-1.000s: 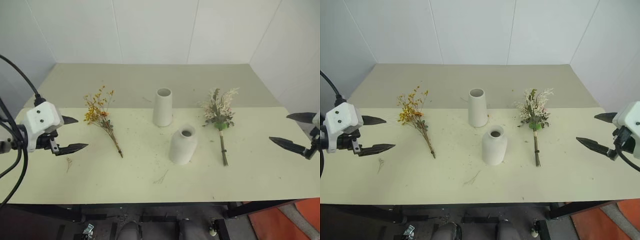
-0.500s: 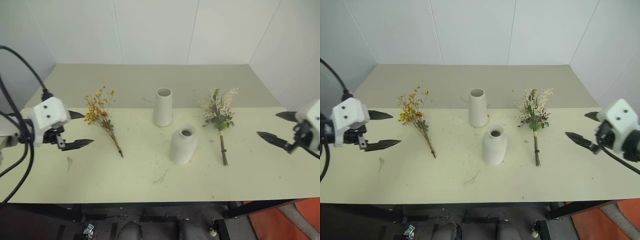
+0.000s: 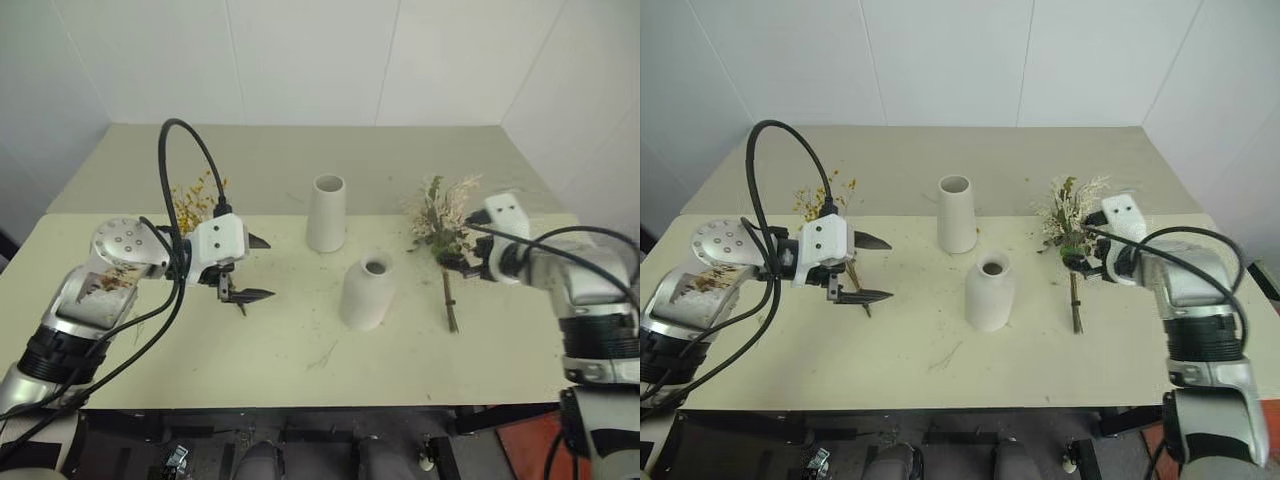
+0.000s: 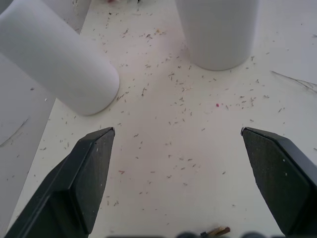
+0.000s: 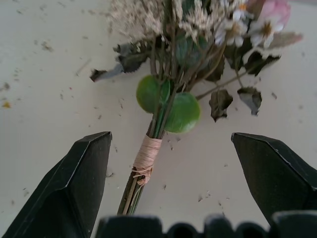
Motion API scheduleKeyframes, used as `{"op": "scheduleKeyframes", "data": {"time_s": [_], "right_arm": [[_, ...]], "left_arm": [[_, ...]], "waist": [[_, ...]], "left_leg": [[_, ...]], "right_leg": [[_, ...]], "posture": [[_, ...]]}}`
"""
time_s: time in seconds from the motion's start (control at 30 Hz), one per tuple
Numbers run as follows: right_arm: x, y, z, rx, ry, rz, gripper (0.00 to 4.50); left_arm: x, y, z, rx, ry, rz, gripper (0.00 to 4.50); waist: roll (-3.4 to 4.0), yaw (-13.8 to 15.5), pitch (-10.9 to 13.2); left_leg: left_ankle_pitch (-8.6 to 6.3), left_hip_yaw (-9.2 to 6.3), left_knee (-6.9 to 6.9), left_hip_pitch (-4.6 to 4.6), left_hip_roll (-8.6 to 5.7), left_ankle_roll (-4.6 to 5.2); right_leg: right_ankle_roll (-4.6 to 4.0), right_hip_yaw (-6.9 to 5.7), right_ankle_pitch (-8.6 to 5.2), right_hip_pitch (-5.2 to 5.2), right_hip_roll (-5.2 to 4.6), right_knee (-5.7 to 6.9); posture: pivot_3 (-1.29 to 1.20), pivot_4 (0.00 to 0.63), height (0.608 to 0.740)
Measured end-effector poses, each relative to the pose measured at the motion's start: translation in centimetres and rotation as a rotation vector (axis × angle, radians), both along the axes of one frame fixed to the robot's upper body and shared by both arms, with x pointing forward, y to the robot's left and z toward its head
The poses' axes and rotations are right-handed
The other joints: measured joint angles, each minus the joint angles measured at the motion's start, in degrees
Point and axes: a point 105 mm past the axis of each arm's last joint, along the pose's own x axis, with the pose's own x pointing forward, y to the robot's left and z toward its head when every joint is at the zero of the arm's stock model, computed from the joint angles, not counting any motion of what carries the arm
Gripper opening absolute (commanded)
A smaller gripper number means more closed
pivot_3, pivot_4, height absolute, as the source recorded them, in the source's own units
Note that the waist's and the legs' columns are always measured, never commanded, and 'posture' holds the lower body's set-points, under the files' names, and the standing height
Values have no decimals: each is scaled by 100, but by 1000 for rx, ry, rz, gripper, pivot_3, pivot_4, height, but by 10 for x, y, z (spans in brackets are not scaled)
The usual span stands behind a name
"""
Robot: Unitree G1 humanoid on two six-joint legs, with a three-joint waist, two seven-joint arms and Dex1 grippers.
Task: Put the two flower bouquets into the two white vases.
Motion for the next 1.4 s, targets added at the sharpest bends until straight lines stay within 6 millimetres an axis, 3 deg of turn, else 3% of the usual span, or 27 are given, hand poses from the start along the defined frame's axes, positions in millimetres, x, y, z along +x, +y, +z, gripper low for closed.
{"op": "scheduleKeyframes", "data": {"time_s": [0.17,0.27,0.63,0.9,0.97,1.07,1.2,1.3,1.4], "right_arm": [[2,-3,-1,-7,23,-24,4500],[2,-3,-7,4,45,-30,3962],[12,14,-8,58,70,-10,238],[19,15,0,29,33,-19,169],[28,20,13,14,-78,-3,169],[46,48,64,3,-433,71,169],[54,85,122,42,-761,176,169],[55,118,169,233,-932,253,169],[48,145,201,555,-1022,400,169]], "left_arm": [[-2,3,-9,12,25,8,4467],[-3,4,-13,17,37,12,4500],[-5,12,-26,37,68,39,4500],[-6,17,-30,34,72,67,4500],[-6,18,-30,34,71,69,4500],[-6,18,-29,37,58,64,4500],[-4,23,-28,37,56,82,4500],[-2,30,-22,17,34,117,4500],[-4,44,-13,-43,18,165,4500]], "waist": [[0,-7,0],[0,-14,0],[0,-39,0],[0,-34,0],[1,-49,0],[2,-138,1],[3,-214,1],[4,-267,2],[5,-286,3]], "left_leg": [[0,-1,0,7,1,0],[0,0,0,9,1,0],[0,-1,-1,9,1,1],[0,-1,-2,9,1,1],[0,1,-3,8,1,0],[0,-1,-8,7,2,0],[0,0,-7,9,3,0],[0,-4,-14,11,7,0],[0,-5,-17,9,10,0]], "right_leg": [[1,0,0,2,2,-3],[1,0,0,4,2,-1],[1,0,0,3,2,-2],[1,0,0,3,1,-2],[1,2,0,0,1,-1],[1,2,0,-4,2,1],[1,3,1,-4,2,2],[0,-1,1,-4,3,5],[-1,-3,2,-2,2,10]], "posture": [[0,150,740],[0,150,740],[0,150,740],[0,150,740],[0,150,740],[0,150,740],[0,150,740],[0,150,740],[0,150,740]]}}
